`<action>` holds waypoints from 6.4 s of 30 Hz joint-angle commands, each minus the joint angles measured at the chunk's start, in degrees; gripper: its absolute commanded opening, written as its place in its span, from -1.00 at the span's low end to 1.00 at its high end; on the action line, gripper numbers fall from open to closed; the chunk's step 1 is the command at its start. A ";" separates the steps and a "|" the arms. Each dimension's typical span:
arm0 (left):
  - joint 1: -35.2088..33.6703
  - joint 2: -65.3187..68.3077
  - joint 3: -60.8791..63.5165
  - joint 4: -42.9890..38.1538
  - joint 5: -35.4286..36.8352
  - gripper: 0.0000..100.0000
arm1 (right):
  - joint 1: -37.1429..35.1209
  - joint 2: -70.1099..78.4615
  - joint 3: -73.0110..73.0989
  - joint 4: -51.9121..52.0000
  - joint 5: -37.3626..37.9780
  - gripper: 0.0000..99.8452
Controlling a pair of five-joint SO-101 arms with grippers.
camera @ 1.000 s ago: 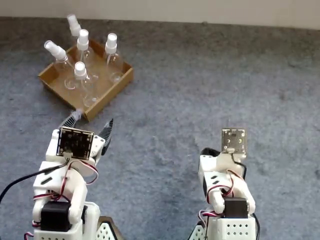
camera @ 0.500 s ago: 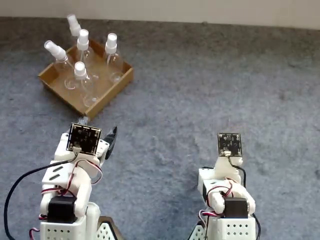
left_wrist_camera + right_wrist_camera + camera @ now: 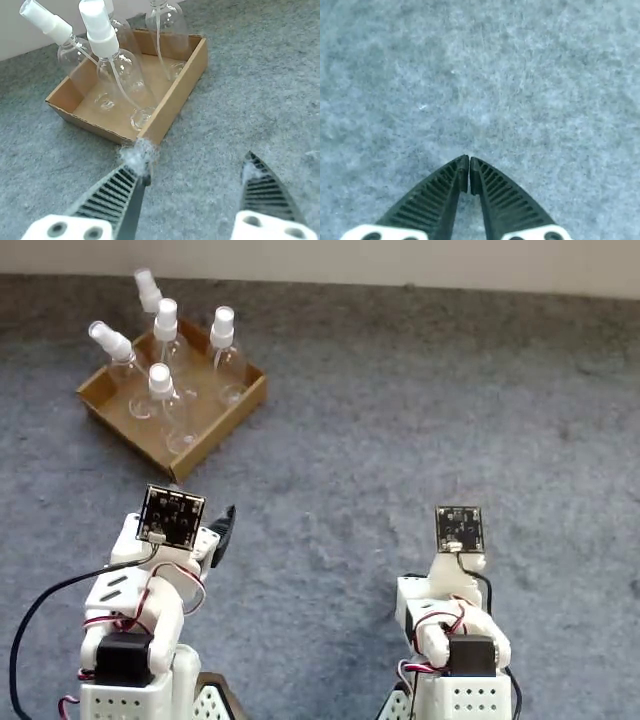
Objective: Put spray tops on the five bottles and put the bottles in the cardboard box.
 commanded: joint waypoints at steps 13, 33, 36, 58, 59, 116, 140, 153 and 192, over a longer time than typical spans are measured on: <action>0.57 -0.48 -0.31 0.26 -0.18 -0.52 | 0.75 -0.66 7.96 0.31 0.53 -0.98; 0.57 -0.48 2.15 0.26 -0.09 -0.52 | 0.75 -0.66 7.96 0.31 0.53 -0.98; 0.57 -0.48 2.51 0.26 -0.09 -0.52 | 0.75 -0.66 7.96 0.31 0.53 -0.98; 0.66 -0.48 2.33 0.26 0.00 -0.52 | 0.75 -0.66 7.96 0.31 0.53 -0.98; 0.66 -0.48 2.42 0.26 0.00 -0.52 | 0.75 -0.66 7.96 0.31 0.53 -0.98; 0.75 -0.48 2.07 0.26 7.56 -0.52 | 0.75 -0.66 7.96 0.31 0.53 -0.98; 0.75 -0.48 1.98 0.18 7.65 -0.52 | 0.75 -0.66 7.96 0.31 0.53 -0.98; 0.75 -0.48 1.89 0.09 7.65 -0.55 | 0.75 -0.66 7.96 0.31 0.53 -0.98; 0.57 -0.48 -2.95 5.54 7.56 -0.95 | 0.75 -0.66 7.96 0.31 0.53 -0.98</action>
